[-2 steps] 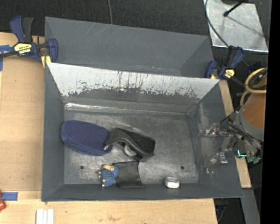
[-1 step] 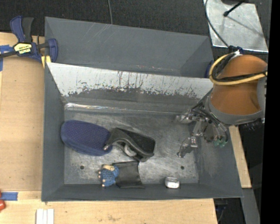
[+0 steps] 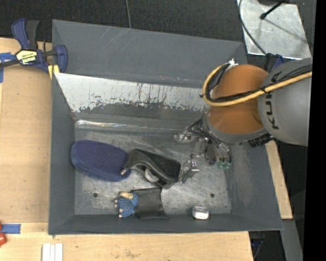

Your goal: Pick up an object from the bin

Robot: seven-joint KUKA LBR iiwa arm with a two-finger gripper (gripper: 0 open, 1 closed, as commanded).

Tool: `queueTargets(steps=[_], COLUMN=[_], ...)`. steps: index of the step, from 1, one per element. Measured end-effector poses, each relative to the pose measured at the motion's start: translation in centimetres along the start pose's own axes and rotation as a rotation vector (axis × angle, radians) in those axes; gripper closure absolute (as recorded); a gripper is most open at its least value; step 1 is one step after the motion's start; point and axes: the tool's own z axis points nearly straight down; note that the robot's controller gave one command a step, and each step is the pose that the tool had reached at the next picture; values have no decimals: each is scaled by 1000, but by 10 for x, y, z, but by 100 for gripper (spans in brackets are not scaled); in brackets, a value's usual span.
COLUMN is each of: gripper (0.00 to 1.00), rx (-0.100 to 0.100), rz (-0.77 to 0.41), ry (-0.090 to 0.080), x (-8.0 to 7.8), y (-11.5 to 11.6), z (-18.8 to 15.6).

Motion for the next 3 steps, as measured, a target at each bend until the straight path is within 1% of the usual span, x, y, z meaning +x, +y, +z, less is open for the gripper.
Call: queueTargets(steps=[1,2,3], gripper=[0,100,100], rx=[5,4,4], rz=[-76,-79,-119], ry=[-5,-1,-5], x=[12,13,15], y=[35,38,48], z=[22,23,-78])
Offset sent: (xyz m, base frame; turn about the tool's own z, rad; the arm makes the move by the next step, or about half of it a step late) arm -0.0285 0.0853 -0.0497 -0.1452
